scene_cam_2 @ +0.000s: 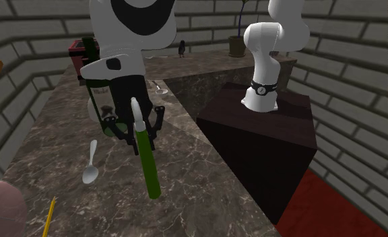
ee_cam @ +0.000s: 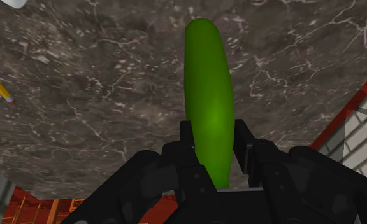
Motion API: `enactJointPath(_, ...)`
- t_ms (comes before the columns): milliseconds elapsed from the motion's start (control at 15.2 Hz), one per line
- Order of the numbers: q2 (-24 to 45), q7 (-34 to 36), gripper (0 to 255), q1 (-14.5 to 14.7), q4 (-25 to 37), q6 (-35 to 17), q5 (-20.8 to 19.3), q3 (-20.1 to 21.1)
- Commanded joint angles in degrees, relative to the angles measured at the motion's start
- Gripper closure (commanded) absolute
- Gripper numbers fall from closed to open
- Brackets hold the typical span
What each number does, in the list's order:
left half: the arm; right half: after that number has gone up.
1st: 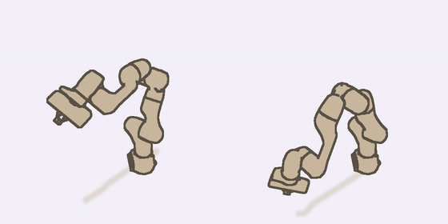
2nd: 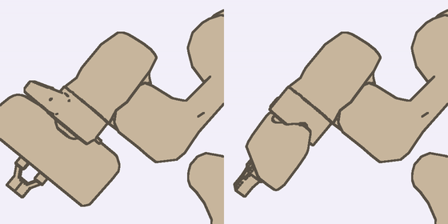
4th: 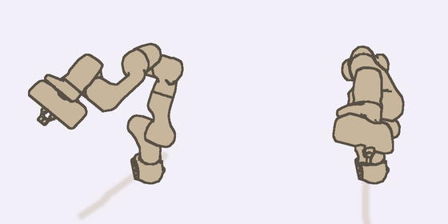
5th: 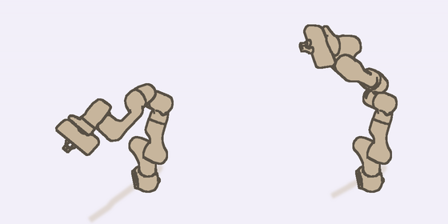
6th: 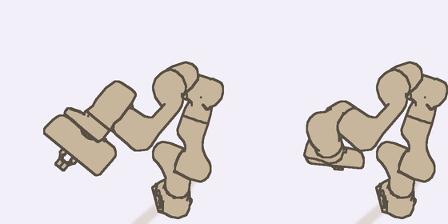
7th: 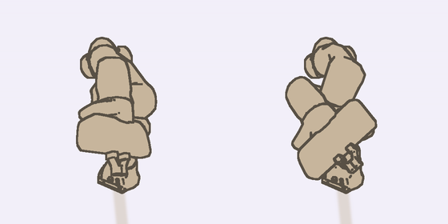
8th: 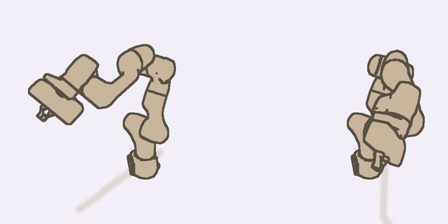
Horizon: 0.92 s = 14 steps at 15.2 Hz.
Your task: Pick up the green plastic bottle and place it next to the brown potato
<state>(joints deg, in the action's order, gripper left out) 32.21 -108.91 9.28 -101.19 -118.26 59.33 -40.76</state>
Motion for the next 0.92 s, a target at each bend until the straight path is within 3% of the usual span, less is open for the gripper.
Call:
enactJointPath(0,0.0,0.0,255,0.0,0.0,0.0,0.0,0.0)
enactJointPath(858,-4.5,4.8,255,1.6,1.7,3.7,-4.7,-2.6)
